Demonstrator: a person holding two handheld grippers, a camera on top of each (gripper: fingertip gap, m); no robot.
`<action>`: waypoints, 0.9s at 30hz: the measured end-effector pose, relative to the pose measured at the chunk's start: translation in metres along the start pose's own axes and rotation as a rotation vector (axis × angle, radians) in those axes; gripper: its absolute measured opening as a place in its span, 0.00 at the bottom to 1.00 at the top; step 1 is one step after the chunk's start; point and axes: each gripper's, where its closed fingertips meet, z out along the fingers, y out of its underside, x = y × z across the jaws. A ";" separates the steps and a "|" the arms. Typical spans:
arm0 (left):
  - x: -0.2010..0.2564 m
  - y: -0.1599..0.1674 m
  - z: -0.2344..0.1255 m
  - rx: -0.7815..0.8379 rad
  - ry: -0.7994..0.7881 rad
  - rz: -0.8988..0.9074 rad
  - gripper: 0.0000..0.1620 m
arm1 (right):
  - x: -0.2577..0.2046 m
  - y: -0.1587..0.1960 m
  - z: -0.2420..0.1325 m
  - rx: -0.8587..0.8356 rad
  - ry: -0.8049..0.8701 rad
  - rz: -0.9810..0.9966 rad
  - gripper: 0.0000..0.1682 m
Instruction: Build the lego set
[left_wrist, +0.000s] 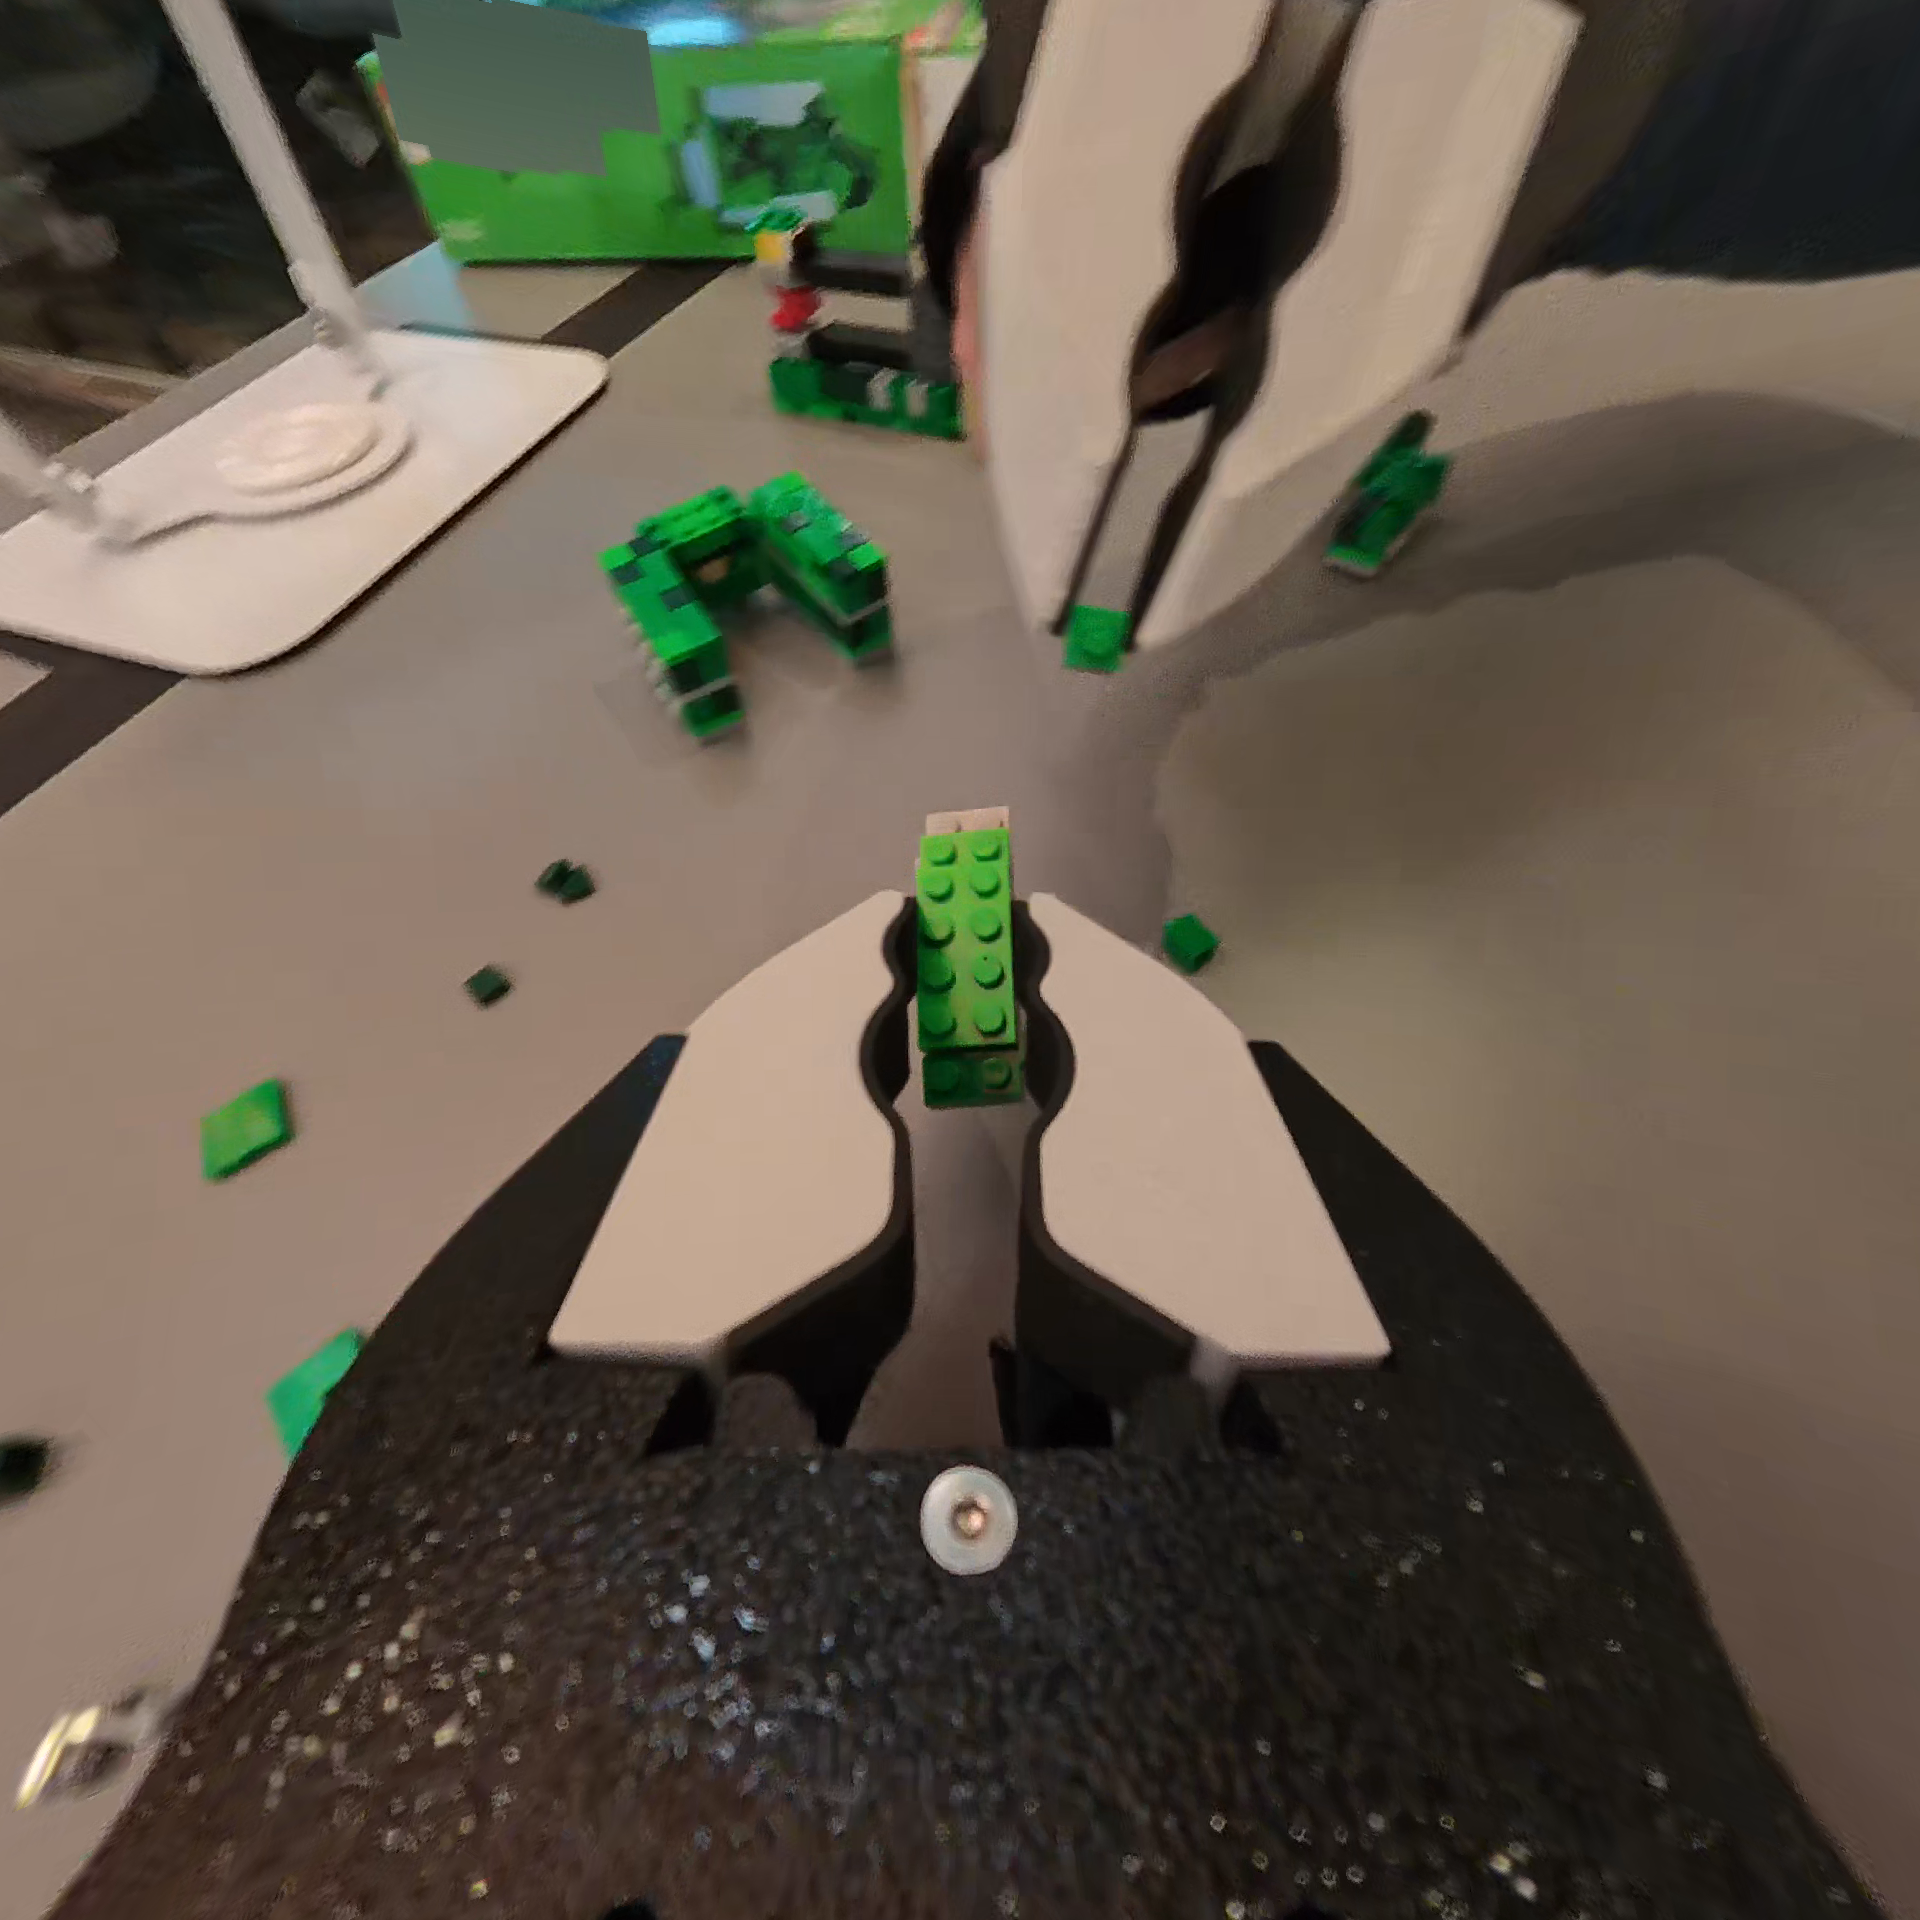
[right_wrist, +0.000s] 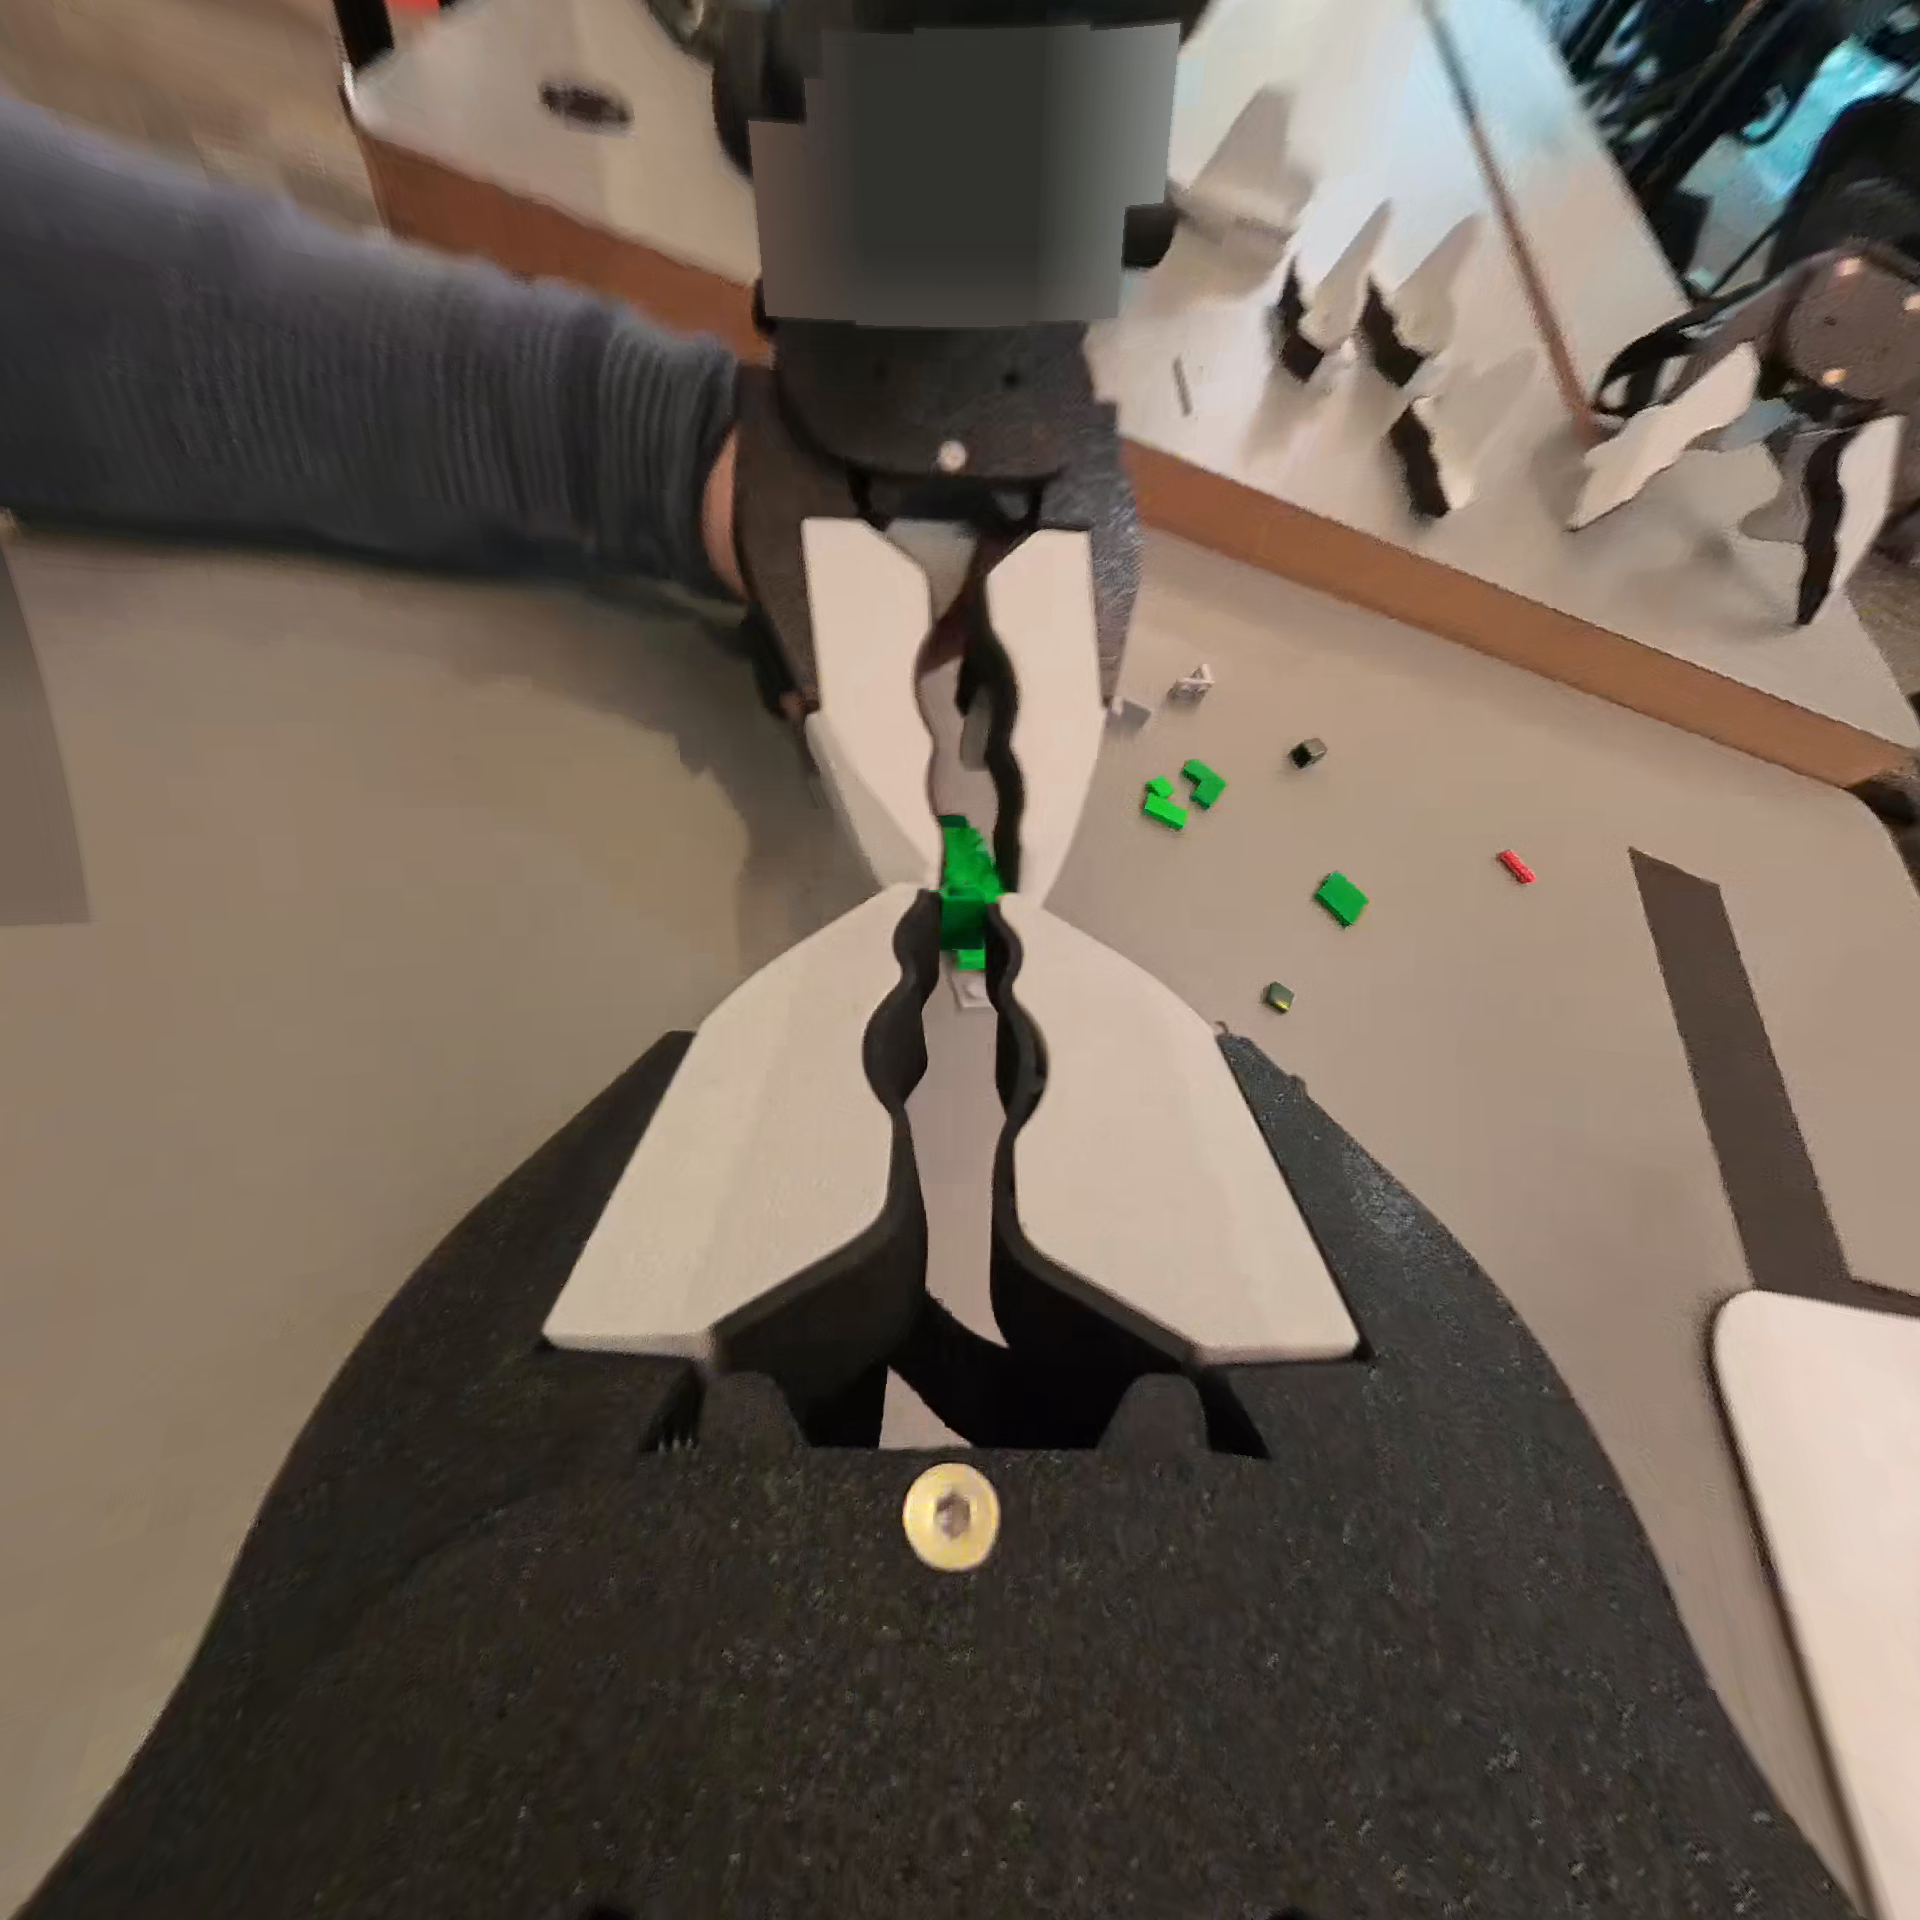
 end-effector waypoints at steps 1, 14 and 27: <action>0.005 -0.004 0.001 0.028 0.029 0.016 0.10 | 0.000 0.000 -0.003 0.039 0.006 0.034 0.04; 0.035 -0.053 -0.009 0.327 0.175 0.079 0.10 | -0.006 -0.013 -0.024 0.278 -0.106 0.278 0.04; 0.038 -0.067 -0.017 0.439 0.195 0.063 0.10 | -0.009 -0.027 -0.028 0.219 0.011 0.073 0.04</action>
